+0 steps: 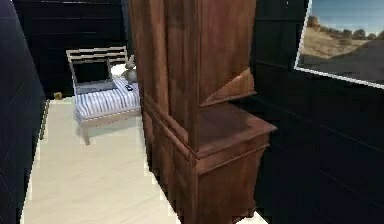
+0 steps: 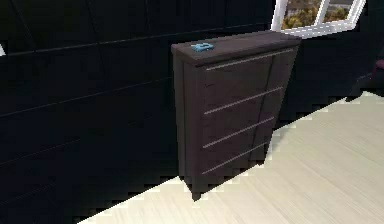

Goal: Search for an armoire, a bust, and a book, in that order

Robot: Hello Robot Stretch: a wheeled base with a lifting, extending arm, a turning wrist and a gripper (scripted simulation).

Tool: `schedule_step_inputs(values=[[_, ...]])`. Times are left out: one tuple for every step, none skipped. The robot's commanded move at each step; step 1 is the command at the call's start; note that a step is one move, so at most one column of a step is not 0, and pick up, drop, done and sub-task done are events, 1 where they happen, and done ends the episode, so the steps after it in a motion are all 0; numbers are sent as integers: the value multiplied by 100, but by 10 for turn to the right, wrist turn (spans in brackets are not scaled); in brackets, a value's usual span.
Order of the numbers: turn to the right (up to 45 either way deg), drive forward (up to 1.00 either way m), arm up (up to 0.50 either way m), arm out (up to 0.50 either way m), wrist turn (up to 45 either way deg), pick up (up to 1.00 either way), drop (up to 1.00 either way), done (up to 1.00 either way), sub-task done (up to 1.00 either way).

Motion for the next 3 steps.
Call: schedule_step_inputs(values=[[450,0,0,0,0,0,0,0,0],[450,0,0,0,0,0,0,0,0],[450,0,0,0,0,0,0,0,0]])
